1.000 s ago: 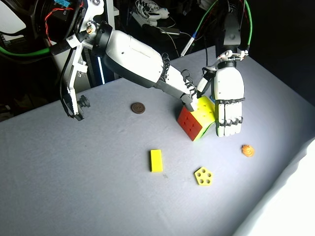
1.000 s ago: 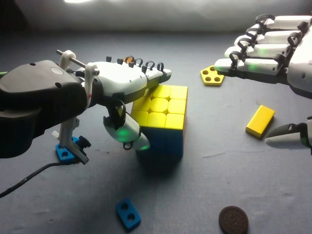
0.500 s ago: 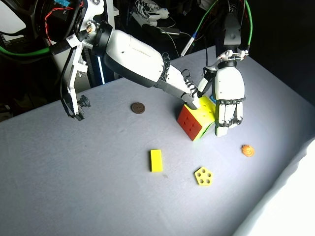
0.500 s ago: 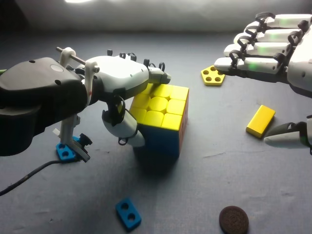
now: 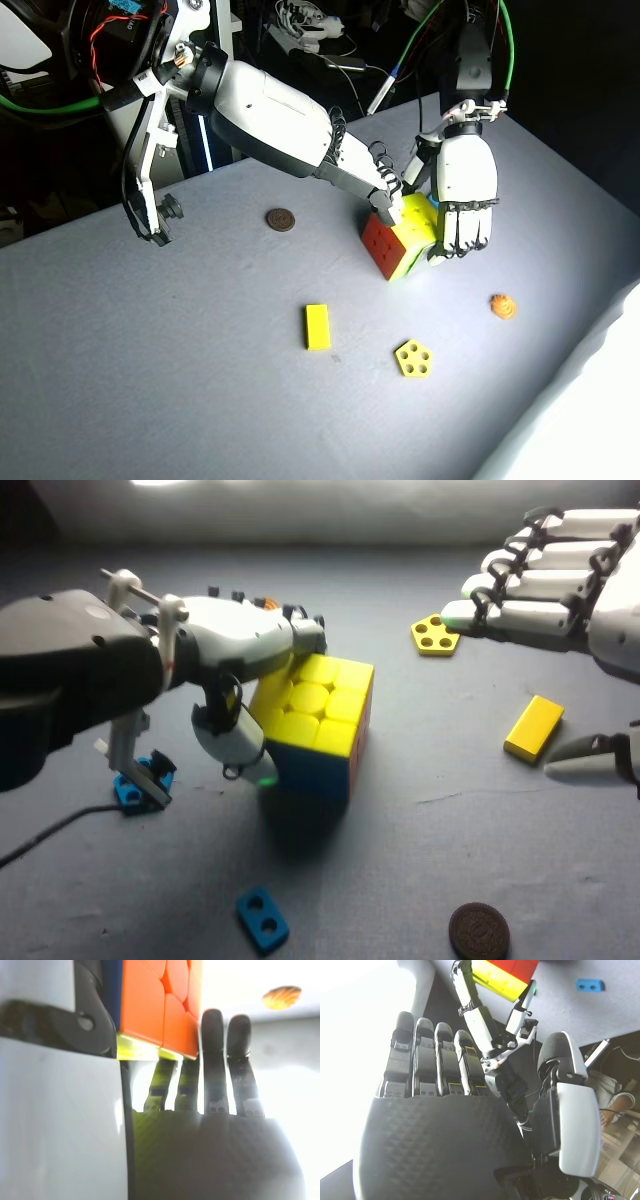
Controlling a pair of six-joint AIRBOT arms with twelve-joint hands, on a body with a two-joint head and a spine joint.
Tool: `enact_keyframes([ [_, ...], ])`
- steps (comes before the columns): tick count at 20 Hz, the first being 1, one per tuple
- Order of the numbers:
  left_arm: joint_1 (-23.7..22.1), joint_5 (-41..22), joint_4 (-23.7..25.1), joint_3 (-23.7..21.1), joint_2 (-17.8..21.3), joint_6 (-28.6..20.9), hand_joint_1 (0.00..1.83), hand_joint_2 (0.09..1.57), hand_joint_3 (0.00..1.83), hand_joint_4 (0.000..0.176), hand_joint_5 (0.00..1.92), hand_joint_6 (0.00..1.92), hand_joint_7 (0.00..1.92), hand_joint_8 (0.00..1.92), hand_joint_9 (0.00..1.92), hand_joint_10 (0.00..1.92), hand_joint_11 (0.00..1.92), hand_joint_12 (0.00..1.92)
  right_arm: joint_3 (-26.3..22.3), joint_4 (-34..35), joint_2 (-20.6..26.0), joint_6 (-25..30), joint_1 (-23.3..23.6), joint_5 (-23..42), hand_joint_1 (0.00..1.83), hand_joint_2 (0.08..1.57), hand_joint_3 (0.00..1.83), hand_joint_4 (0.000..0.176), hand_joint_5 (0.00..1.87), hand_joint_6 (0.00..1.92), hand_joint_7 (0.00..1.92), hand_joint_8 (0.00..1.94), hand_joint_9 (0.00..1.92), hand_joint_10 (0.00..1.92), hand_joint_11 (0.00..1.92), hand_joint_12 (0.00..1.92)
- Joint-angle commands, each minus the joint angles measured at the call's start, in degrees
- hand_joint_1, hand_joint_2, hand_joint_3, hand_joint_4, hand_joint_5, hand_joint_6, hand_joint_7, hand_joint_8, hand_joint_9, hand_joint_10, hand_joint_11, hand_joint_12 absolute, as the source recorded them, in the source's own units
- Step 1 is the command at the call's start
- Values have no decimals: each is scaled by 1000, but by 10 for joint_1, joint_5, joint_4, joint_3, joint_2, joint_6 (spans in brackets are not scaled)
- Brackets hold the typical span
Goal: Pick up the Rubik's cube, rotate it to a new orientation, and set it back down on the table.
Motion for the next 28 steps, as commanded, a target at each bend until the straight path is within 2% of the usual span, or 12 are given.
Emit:
enact_keyframes([
  [1,-14,-12,9,-6,9,-3,1235,933,0,0,257,1282,152,1588,200,1646,110,1746,-4,1,3,-10,5,64,356,1132,0,0,115,8,127,2,148,4,0,425],
  [6,-35,-43,-26,-40,33,8,1228,942,0,0,247,1257,186,1490,212,1534,84,1652,-8,1,3,-44,5,71,366,1131,0,0,115,5,141,4,163,8,0,519],
  [8,-55,-54,-115,-55,42,92,1241,961,2,0,235,1276,153,1575,186,1614,42,1702,-9,1,3,-70,4,84,361,1137,1,0,90,2,119,0,136,5,0,419],
  [10,-70,-69,-142,-68,48,111,1222,974,5,0,212,1260,132,1547,163,1588,28,1694,-9,1,3,-82,5,90,349,1137,1,0,91,2,122,1,140,5,0,434],
  [12,-93,-98,-172,-87,54,135,1223,987,7,0,238,1231,92,1595,130,1630,0,1693,-9,98,2,-127,12,92,359,1136,0,0,103,3,126,4,141,2,0,412],
  [14,-112,-121,-208,-101,54,166,1268,978,0,0,261,1217,105,1605,161,1623,4,1695,-8,171,2,-139,15,109,341,1142,1,0,82,6,102,3,119,5,0,344],
  [17,-136,-142,-244,-114,55,194,1245,967,0,0,264,1221,143,1587,186,1587,0,1635,-9,258,-1,-138,16,126,359,1138,0,0,120,12,122,4,155,12,0,542],
  [19,-148,-145,-266,-115,54,214,1248,979,3,0,257,1251,173,1568,199,1555,13,1650,-9,258,-5,-139,15,118,359,1136,0,0,106,2,123,2,150,7,0,528],
  [21,-163,-152,-284,-115,53,232,1247,980,2,0,235,1304,160,1540,166,1546,2,1660,-9,258,-11,-142,14,115,338,1143,2,0,54,1,78,2,110,4,0,346],
  [22,-169,-155,-288,-115,52,237,1255,985,3,0,225,1326,110,1604,132,1585,0,1696,-9,258,-16,-149,14,110,384,1133,0,0,79,10,107,8,131,11,0,390],
  [24,-178,-159,-299,-115,50,244,1281,969,0,0,250,1323,137,1678,149,1694,7,1770,-10,258,-24,-160,13,99,366,1141,1,0,93,10,112,3,124,4,0,300],
  [28,-188,-165,-306,-116,47,244,1308,949,0,0,281,1224,155,1605,168,1634,31,1736,-10,258,-47,-177,8,139,379,1138,0,0,144,14,133,1,152,8,0,390],
])
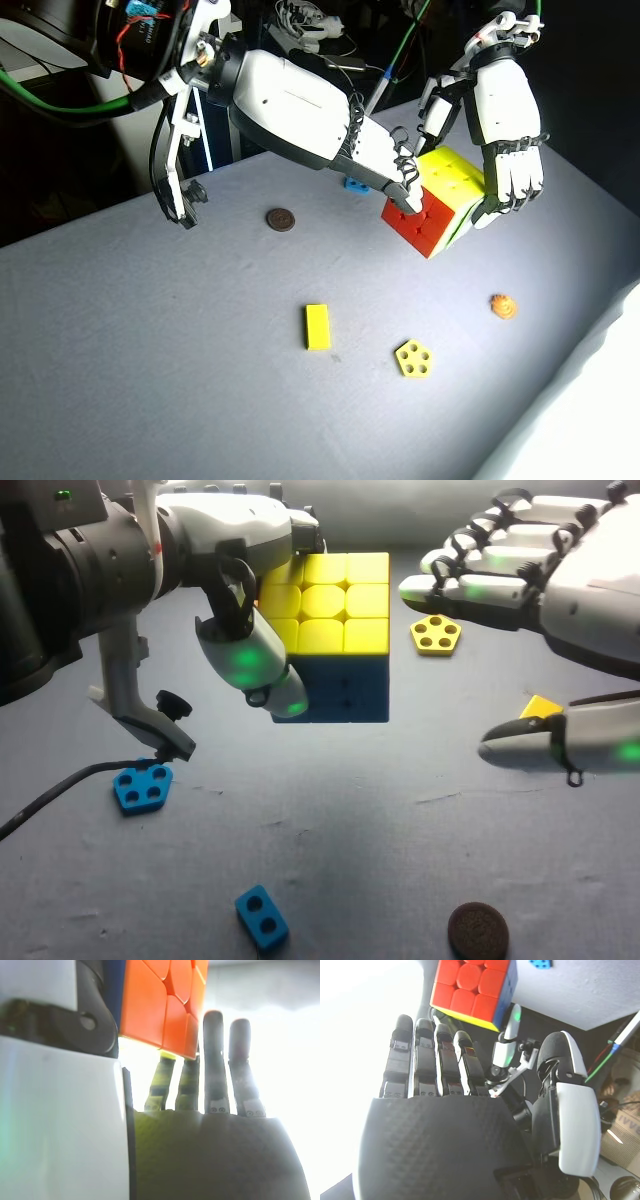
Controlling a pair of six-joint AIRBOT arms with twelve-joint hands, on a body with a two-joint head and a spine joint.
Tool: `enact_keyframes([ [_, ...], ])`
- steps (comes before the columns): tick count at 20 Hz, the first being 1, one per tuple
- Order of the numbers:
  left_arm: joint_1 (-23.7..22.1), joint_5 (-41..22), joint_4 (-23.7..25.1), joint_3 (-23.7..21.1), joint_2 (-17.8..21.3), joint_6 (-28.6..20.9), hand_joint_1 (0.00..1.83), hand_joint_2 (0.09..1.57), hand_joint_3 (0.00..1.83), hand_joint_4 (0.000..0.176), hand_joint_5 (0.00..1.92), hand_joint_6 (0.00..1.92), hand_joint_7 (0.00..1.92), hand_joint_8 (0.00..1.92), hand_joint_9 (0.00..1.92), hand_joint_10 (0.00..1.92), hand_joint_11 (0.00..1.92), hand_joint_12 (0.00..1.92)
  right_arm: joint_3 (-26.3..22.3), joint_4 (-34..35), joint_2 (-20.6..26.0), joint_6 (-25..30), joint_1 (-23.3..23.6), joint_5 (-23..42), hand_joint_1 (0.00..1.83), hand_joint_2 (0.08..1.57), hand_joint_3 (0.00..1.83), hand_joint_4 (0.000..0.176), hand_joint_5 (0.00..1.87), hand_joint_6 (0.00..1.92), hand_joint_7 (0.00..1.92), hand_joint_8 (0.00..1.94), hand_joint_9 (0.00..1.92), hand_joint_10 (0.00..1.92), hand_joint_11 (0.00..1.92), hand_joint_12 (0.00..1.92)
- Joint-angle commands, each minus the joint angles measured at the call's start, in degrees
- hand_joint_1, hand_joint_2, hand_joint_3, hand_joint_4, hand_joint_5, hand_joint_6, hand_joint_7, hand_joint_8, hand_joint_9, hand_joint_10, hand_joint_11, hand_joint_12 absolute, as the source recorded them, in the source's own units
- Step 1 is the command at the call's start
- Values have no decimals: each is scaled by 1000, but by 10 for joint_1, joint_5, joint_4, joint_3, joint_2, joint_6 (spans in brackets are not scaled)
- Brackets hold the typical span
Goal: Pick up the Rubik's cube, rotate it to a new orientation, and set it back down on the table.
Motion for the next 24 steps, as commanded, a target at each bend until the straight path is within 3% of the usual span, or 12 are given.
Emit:
enact_keyframes([
  [1,-14,18,27,-1,1,-5,1296,948,0,0,286,1212,175,1562,181,1586,40,1718,-2,-6,-3,-4,8,67,387,1138,0,0,156,15,142,3,162,10,0,418],
  [6,-23,13,23,2,-3,-5,1308,983,5,0,250,1194,182,1544,198,1557,34,1704,20,-6,-42,-26,11,84,371,1145,2,0,146,7,129,1,148,2,0,383],
  [8,-23,13,22,2,-3,-5,1308,946,0,0,288,1185,204,1592,235,1580,85,1684,31,13,-48,-32,12,84,356,1148,3,0,133,1,123,0,146,1,0,375],
  [12,-22,14,19,2,-4,-5,1283,910,0,0,319,1175,247,1498,260,1502,114,1641,32,15,-54,-45,15,87,386,1146,1,0,148,5,135,6,165,5,0,330],
  [13,-21,14,19,2,-5,-5,1287,920,1,0,315,1167,253,1483,273,1493,127,1646,32,15,-57,-52,14,90,367,1147,1,0,130,4,131,2,163,3,0,390],
  [15,-20,14,19,2,-5,-5,1296,934,6,0,304,1152,240,1478,245,1478,77,1634,34,15,-59,-53,14,91,318,1159,4,0,133,4,123,1,154,0,0,300],
  [18,-18,15,19,2,-5,-5,1285,918,0,0,287,1195,173,1622,188,1609,15,1666,34,21,-60,-53,12,84,323,1161,2,0,226,36,119,1,143,0,0,339],
  [20,-19,15,19,2,-5,-5,1302,932,4,0,317,1177,169,1567,192,1552,32,1619,33,23,-60,-53,9,73,308,1158,0,0,328,60,159,10,158,5,0,399],
  [24,-20,15,20,4,-5,-5,1293,938,3,0,297,1186,177,1566,189,1545,1,1593,29,25,-60,-58,0,58,285,1164,1,0,420,55,171,3,155,7,0,276],
])
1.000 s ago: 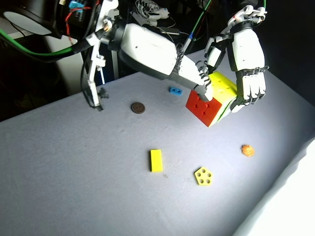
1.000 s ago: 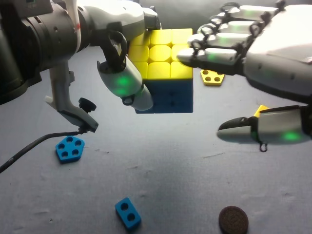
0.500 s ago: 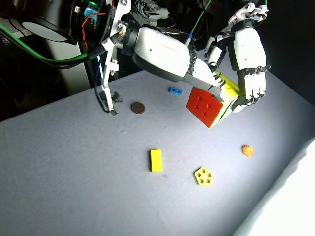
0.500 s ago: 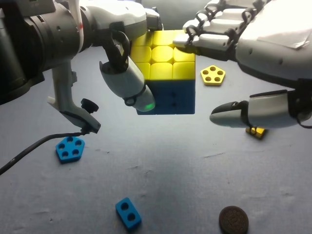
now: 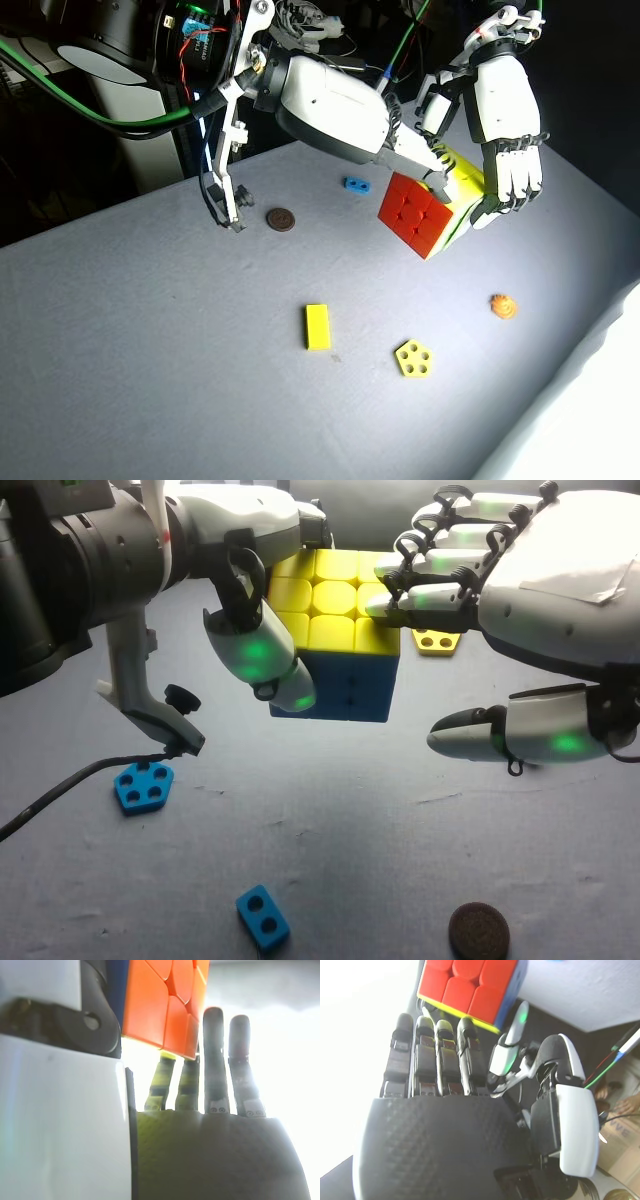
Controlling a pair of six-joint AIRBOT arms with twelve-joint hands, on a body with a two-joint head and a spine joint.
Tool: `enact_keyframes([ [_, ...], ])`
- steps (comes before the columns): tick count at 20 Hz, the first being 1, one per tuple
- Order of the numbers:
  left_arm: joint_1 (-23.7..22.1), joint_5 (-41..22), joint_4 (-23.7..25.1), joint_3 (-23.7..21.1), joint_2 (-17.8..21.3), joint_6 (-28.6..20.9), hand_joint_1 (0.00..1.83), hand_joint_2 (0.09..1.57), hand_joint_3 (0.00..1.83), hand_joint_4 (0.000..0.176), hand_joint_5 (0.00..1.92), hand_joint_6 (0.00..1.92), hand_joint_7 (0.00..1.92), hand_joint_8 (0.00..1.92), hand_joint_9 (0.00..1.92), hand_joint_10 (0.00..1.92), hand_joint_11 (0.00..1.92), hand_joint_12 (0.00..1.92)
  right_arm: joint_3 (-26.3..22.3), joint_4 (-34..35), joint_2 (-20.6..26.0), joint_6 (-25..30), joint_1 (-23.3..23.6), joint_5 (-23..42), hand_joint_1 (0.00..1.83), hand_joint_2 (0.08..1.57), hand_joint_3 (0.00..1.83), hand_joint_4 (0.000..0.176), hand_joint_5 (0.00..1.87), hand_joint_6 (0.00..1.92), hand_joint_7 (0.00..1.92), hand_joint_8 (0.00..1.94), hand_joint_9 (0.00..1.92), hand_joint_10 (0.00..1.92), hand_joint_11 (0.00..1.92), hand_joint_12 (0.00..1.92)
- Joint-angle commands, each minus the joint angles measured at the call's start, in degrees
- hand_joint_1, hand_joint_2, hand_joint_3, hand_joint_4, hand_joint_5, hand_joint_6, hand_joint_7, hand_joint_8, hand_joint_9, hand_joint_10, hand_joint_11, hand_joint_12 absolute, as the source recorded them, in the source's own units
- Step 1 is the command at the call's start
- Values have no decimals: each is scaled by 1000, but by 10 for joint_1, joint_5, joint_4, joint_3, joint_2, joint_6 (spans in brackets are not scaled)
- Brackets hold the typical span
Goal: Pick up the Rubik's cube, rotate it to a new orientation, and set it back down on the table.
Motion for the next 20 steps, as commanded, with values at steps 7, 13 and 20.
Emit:
enact_keyframes([
  [7,-11,28,30,9,1,-9,1287,940,0,0,309,1174,177,1529,183,1517,3,1575,-7,1,3,-8,-11,23,273,1157,0,0,410,10,141,0,130,4,0,188],
  [13,-14,28,30,13,0,-9,1238,932,0,0,300,1200,188,1590,173,1570,1,1615,-14,1,3,-12,-15,25,277,1156,0,0,410,5,156,3,145,5,0,266],
  [20,-16,29,30,15,-1,-9,1282,954,6,0,307,1189,229,1586,206,1541,0,1650,-14,1,-7,-15,-22,36,284,1165,0,0,367,1,126,0,129,1,0,347],
])
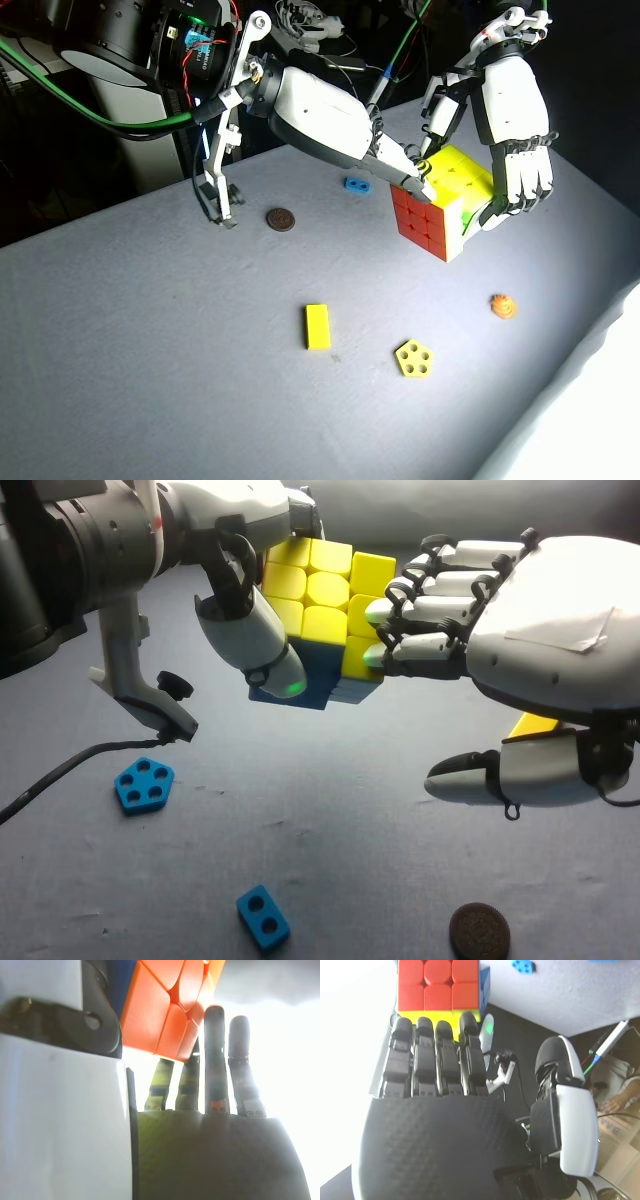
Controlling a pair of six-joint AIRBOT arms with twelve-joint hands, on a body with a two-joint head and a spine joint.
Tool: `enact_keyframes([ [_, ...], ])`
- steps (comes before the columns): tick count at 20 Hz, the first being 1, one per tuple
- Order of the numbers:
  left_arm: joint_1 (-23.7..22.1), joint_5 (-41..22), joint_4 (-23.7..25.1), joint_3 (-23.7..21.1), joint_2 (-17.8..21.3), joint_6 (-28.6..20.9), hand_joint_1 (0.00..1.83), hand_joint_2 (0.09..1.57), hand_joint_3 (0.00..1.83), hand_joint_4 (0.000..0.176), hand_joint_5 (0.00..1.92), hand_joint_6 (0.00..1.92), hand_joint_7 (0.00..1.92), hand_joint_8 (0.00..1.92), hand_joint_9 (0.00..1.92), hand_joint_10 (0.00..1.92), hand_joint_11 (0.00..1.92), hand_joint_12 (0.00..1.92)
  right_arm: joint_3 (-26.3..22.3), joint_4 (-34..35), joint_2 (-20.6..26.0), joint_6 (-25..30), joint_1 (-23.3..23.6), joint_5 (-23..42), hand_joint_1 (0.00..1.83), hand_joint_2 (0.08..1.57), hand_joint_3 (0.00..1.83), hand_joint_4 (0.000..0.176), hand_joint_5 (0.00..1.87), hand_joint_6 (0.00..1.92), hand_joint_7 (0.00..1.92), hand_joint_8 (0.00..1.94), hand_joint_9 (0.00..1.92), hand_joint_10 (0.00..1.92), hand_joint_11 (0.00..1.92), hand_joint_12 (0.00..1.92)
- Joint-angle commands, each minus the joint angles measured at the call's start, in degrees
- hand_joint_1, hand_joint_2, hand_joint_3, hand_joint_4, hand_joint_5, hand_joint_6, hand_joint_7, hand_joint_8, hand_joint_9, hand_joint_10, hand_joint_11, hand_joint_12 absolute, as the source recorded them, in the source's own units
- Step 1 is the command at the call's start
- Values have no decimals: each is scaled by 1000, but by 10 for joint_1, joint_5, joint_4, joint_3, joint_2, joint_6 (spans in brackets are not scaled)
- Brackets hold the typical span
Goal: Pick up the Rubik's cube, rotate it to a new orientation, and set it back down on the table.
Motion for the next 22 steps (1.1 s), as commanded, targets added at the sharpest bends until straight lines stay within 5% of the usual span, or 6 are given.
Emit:
enact_keyframes([
  [1,-12,31,27,2,2,-9,1274,969,10,0,279,1192,204,1584,187,1534,0,1589,-2,-6,0,-2,0,46,291,1165,0,0,365,1,134,2,136,3,0,382],
  [22,-19,34,19,10,1,-10,1258,964,0,0,285,1232,230,1550,236,1499,12,1625,10,-6,-33,-67,-29,78,292,1160,0,0,361,2,137,5,140,6,0,461],
])
